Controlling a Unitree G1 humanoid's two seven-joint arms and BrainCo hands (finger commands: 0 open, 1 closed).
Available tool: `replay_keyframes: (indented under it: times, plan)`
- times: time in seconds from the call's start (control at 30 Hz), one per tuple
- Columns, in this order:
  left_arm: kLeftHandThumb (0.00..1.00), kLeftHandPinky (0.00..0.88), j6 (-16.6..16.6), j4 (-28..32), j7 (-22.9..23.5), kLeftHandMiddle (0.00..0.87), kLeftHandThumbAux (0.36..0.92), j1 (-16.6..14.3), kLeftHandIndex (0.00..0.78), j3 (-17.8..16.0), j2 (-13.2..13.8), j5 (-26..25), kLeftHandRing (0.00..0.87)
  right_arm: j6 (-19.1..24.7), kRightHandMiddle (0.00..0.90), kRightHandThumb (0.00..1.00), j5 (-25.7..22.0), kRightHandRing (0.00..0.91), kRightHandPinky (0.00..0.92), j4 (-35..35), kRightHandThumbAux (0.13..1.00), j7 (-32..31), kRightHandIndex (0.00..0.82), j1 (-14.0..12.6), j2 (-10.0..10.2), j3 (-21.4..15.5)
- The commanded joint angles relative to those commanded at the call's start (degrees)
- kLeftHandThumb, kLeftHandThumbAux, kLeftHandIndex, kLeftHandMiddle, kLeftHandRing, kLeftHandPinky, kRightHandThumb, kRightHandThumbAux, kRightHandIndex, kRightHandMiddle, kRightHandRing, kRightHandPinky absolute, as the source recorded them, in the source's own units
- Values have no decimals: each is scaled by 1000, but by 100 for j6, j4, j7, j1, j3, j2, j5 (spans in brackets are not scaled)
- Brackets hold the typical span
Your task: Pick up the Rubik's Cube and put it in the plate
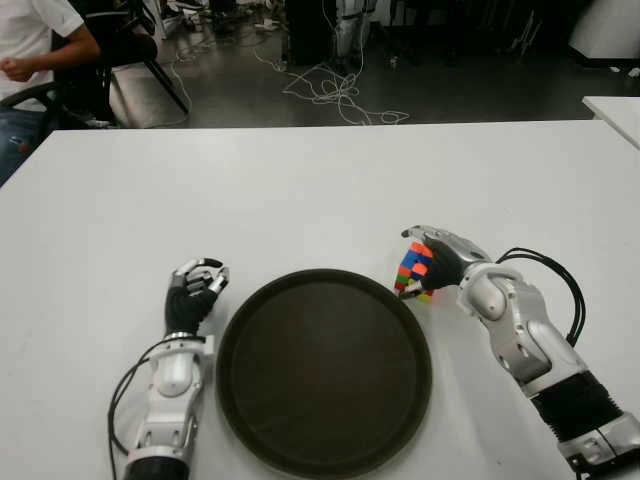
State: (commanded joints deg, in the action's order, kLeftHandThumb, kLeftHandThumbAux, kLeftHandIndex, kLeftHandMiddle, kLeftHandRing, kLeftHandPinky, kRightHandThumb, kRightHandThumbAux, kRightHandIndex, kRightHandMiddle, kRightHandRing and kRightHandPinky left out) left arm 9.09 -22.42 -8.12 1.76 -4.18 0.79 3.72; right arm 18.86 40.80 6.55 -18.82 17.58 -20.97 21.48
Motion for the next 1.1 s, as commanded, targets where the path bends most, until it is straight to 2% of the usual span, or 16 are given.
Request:
replay_keyframes:
  times: [0.57,1.1]
  plan:
    - [706,795,90,-99,-103,806,707,-50,443,-44,-33,16,819,90,0,0,-18,0,6,-6,818,-46,0,-8,26,81]
    - [707,786,2,-51,-55,806,707,-46,444,-70,-66,-91,813,-65,3,0,-21,7,23,37,829,164,0,-63,25,85]
